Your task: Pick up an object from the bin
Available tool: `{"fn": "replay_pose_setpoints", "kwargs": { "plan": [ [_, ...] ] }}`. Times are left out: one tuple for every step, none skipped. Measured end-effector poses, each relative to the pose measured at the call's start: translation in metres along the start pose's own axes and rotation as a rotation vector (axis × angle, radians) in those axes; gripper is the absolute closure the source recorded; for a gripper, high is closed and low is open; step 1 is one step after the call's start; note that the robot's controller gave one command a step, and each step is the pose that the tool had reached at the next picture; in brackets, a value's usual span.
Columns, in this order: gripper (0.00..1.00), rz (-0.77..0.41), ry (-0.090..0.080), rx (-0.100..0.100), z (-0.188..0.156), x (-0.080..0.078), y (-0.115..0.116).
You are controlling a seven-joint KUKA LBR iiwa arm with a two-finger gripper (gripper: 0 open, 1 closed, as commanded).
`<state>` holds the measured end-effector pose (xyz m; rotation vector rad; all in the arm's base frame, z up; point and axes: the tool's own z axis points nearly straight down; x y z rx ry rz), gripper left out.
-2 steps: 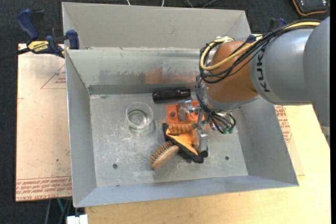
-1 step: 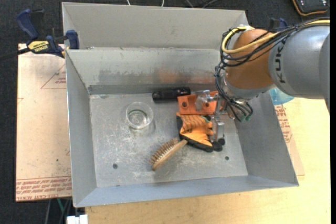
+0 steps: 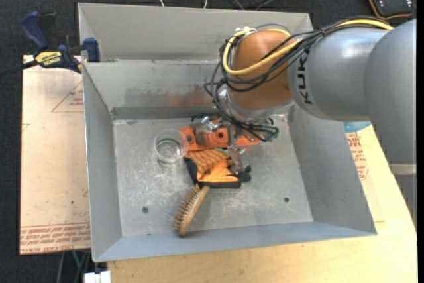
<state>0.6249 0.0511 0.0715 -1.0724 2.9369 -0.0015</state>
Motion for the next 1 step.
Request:
{"fn": "replay_pose_setpoints", "kwargs": {
  "plan": [
    [1.0, 0.525, -0.003, -0.001, -0.0023, 0.0817, -0.0785]
  ]
}}
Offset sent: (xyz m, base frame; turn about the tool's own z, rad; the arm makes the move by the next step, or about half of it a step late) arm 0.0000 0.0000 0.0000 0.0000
